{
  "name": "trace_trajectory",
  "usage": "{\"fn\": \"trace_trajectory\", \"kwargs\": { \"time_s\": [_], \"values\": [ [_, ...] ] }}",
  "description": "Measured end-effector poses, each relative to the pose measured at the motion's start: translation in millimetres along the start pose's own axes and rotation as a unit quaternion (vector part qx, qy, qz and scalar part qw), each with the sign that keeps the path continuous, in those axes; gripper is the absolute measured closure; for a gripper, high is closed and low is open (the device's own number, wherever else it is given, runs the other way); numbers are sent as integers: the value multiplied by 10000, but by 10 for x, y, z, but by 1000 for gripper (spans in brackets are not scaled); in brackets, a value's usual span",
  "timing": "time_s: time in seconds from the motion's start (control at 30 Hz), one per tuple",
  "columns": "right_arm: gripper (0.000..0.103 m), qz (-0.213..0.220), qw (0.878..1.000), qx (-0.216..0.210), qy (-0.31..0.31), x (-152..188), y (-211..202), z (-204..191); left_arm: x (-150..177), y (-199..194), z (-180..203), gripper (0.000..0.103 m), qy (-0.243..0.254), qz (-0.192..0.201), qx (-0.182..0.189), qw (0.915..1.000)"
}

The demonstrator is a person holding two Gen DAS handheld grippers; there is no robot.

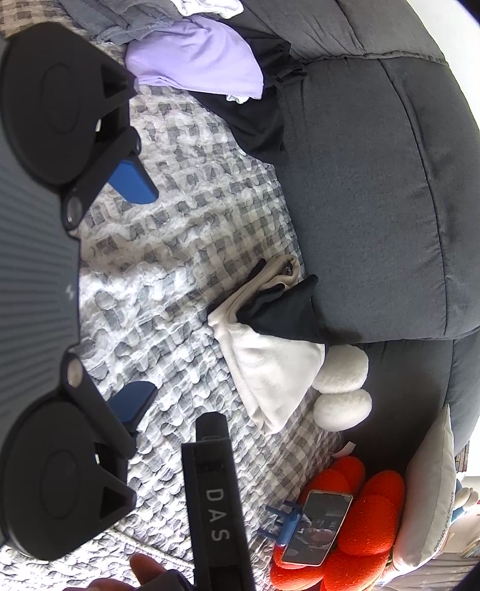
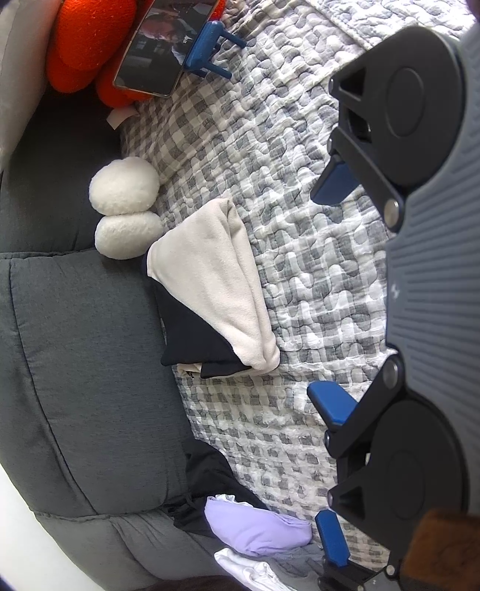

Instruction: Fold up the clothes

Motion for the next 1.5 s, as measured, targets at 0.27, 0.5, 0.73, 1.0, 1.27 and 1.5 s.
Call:
{"fn": "trace_trajectory", "kwargs": {
  "time_s": [0.27, 0.5, 0.73, 1.0, 1.27, 1.5],
  "values": [
    [0, -29, 10000, 47, -75, 4, 18, -13, 0, 2, 2, 1, 18, 7, -1, 10000],
    [0, -38, 9999, 75, -136, 7, 23, -22, -1, -7, 14, 1, 54, 30, -10, 10000],
    [0, -36, 9998, 84, -149, 8, 18, -20, 1, 1, 16, 1, 57, -14, 11, 10000],
    [0, -53, 9998, 123, -154, 12, 22, -6, 5, 20, 37, 1, 118, -54, 31, 9999],
    [0, -70, 9996, 166, -216, 18, 24, -8, 5, 21, 49, 1, 171, -35, 8, 9998],
    [0, -75, 9996, 188, -216, 20, 28, -3, 5, 20, 37, 1, 138, -18, 28, 9999]
  ]
}}
Point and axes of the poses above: each gripper's, at about its wrist camera, not at the fingertips, and y roughly the way its jaws point, z to its right, x to its underside, the point moved 4 cm from there along y, roughly the way its jaws point, and after that the axes turned 3 degrees about -z, right-handed, at the moved point
